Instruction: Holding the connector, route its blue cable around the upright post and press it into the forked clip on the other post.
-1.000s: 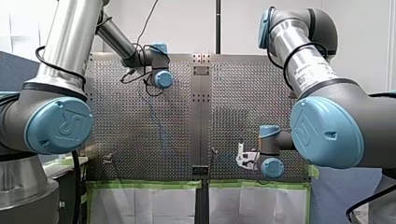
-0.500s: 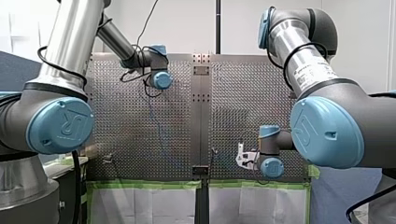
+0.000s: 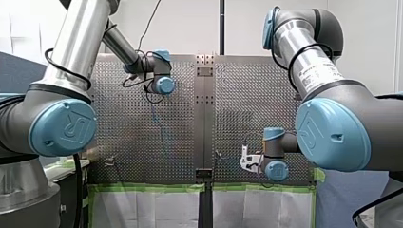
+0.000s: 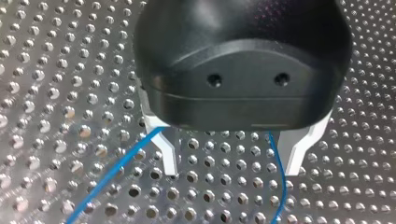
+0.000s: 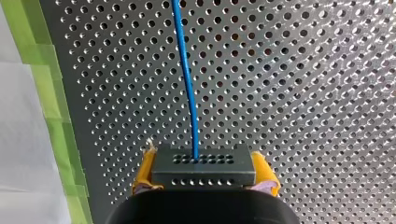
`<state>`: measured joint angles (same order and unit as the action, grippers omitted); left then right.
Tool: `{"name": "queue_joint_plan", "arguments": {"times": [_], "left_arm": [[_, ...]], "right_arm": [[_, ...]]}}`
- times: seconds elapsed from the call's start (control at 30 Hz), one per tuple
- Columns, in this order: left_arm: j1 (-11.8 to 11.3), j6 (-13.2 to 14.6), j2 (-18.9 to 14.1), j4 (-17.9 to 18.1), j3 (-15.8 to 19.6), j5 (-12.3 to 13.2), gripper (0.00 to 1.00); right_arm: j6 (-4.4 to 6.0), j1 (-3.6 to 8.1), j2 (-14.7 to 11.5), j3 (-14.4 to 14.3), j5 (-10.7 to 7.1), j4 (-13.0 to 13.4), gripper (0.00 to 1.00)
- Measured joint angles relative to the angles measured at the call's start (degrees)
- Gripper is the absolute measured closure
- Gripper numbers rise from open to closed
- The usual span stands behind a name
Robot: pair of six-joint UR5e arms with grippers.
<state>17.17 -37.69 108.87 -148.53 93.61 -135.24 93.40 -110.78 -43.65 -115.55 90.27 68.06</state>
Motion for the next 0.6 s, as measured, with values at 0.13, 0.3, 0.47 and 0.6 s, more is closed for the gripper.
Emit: {"name": "queue_joint_plan", "arguments": {"times": [0.13, 0.3, 0.47, 0.6], "left_arm": [[-0.76, -1.47, 0.03, -0.12, 0.0, 0.09, 0.0], [-0.71, -4.0, 0.05, -0.55, 0.36, 0.74, 0.0], [-0.62, -6.62, 0.13, -0.36, 1.91, 2.61, 0.0], [-0.55, -8.11, 0.29, 0.18, 3.1, 3.12, 0.0]], "right_arm": [[0.0, 0.0, 0.0, 0.0, 0.0, 0.09, 1.0], [-0.05, 0.0, 0.0, 0.0, 0.0, -0.01, 1.0], [-0.01, 0.0, 0.0, 0.0, 0.0, 0.0, 1.0], [0.03, -0.01, 0.0, 0.0, 0.0, 0.04, 1.0]]}}
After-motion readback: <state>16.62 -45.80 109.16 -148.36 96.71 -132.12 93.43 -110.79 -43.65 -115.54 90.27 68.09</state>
